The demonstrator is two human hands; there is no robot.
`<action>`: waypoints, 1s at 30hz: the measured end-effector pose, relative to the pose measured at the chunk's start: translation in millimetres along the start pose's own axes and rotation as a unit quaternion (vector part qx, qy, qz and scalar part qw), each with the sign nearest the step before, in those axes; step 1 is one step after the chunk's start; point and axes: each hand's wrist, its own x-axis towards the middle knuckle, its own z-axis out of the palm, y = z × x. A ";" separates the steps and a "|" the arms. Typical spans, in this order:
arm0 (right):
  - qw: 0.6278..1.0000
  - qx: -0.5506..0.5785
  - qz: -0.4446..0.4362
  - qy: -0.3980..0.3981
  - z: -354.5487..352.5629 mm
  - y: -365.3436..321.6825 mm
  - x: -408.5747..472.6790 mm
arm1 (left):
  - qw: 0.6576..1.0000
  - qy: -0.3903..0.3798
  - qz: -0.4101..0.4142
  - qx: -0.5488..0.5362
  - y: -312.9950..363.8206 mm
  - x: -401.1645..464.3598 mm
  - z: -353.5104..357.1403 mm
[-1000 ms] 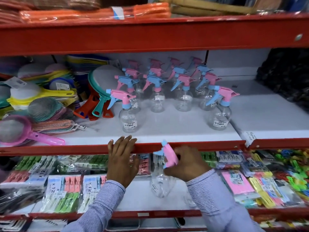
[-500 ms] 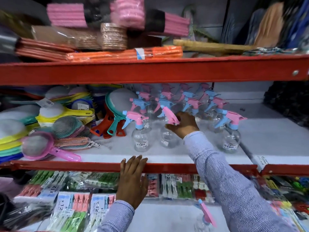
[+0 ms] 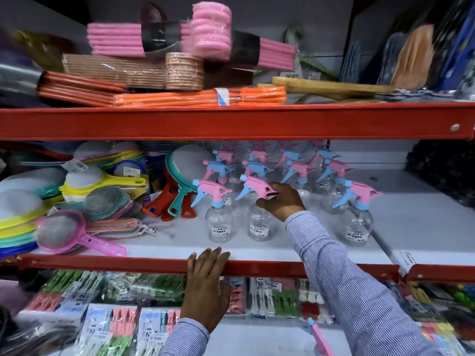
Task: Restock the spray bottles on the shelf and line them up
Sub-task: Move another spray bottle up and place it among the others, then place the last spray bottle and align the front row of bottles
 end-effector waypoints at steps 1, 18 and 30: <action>1.000 0.001 -0.005 -0.002 0.0 -0.1 0.9 | 1.000 0.001 0.001 -0.001 -0.1 -0.1 0.2; 0.994 0.010 -0.045 0.099 -49.6 23.8 -90.8 | 0.997 0.028 0.008 0.068 21.7 6.5 1.5; 0.907 -0.231 0.297 -0.191 24.9 220.5 -175.8 | 0.998 0.002 0.023 0.058 64.2 9.2 20.5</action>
